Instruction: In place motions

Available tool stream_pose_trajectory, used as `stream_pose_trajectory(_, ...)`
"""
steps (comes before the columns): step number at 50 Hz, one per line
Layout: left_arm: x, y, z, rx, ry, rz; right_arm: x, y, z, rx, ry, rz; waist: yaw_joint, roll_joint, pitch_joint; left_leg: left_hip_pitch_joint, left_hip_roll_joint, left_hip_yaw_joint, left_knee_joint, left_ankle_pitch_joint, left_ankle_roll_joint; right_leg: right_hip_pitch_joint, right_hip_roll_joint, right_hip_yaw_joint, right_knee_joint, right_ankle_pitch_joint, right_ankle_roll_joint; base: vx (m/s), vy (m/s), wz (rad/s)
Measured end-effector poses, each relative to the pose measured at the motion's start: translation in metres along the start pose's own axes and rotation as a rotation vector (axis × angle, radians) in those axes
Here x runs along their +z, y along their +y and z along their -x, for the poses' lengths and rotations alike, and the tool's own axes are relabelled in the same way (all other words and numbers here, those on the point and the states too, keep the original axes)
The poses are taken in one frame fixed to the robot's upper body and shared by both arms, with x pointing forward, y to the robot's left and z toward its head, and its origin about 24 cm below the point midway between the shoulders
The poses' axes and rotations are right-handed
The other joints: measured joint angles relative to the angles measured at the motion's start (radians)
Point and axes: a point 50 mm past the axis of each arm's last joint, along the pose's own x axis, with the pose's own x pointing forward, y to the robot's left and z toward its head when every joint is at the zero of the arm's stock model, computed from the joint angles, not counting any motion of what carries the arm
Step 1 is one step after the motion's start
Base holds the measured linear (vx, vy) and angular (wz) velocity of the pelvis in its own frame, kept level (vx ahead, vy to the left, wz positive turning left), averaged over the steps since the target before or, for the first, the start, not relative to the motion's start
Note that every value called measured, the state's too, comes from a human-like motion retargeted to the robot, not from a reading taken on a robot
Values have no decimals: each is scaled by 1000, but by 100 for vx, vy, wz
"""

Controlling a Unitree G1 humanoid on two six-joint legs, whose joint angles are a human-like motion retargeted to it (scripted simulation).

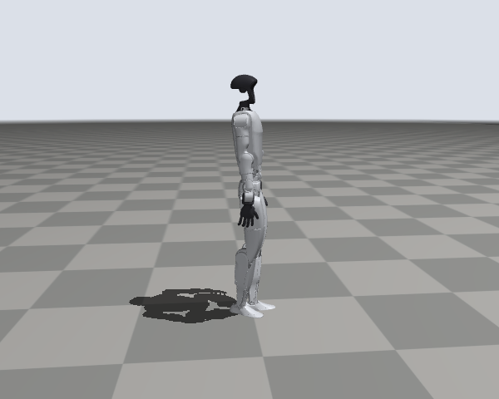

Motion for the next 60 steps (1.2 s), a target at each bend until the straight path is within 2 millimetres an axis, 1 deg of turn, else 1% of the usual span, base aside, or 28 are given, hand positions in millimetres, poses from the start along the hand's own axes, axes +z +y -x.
stream_pose_trajectory(4,-9,-1,0,-24,37,6,4,1,0,-1,-11,35,-1,5,3,7,3,11,-5,-2,-1,-2,3,13,2,2,-1,1,0,-19)
stream_pose_trajectory(8,-18,-1,0,-37,71,6,5,2,0,3,-10,50,-6,8,5,9,5,18,-8,-4,0,-3,5,20,2,6,-2,0,0,0)
stream_pose_trajectory(15,-26,-3,-1,-39,90,6,-5,2,-1,7,22,30,-7,8,7,11,6,26,-11,-6,0,-5,6,27,0,11,-2,0,0,0)
stream_pose_trajectory(22,-23,-4,-1,-46,83,8,-19,-1,0,-6,75,16,-8,6,8,10,6,23,-11,-5,0,-4,6,25,-1,13,-2,0,0,0)
stream_pose_trajectory(27,-19,-3,-1,-48,70,12,-23,-1,0,-7,92,9,-8,3,6,7,5,20,-10,-4,1,-5,5,22,-3,15,-3,0,0,0)
stream_pose_trajectory(31,-16,-3,-1,-48,63,12,-22,-1,0,-6,89,10,-9,1,6,6,4,18,-7,-5,1,-5,5,21,-3,17,-4,0,0,0)
stream_pose_trajectory(37,-15,-4,-1,-44,59,5,-14,0,-1,-1,63,20,-11,-1,8,5,5,15,-2,-9,2,-4,4,18,-2,19,-5,0,0,0)
stream_pose_trajectory(46,-21,-6,-1,-40,75,4,-6,3,-1,10,34,36,-12,1,1,5,3,13,-2,-9,4,-5,4,20,-1,20,-5,0,0,0)
stream_pose_trajectory(52,-24,-5,-1,-40,87,8,-6,4,-1,12,33,41,-13,2,-2,6,3,12,-3,-9,6,-5,4,21,1,19,-4,0,0,0)
stream_pose_trajectory(60,-26,-4,-1,-39,92,17,-11,4,-1,12,51,37,-16,3,-6,7,2,9,-3,-10,8,-5,4,22,5,18,-2,0,0,0)
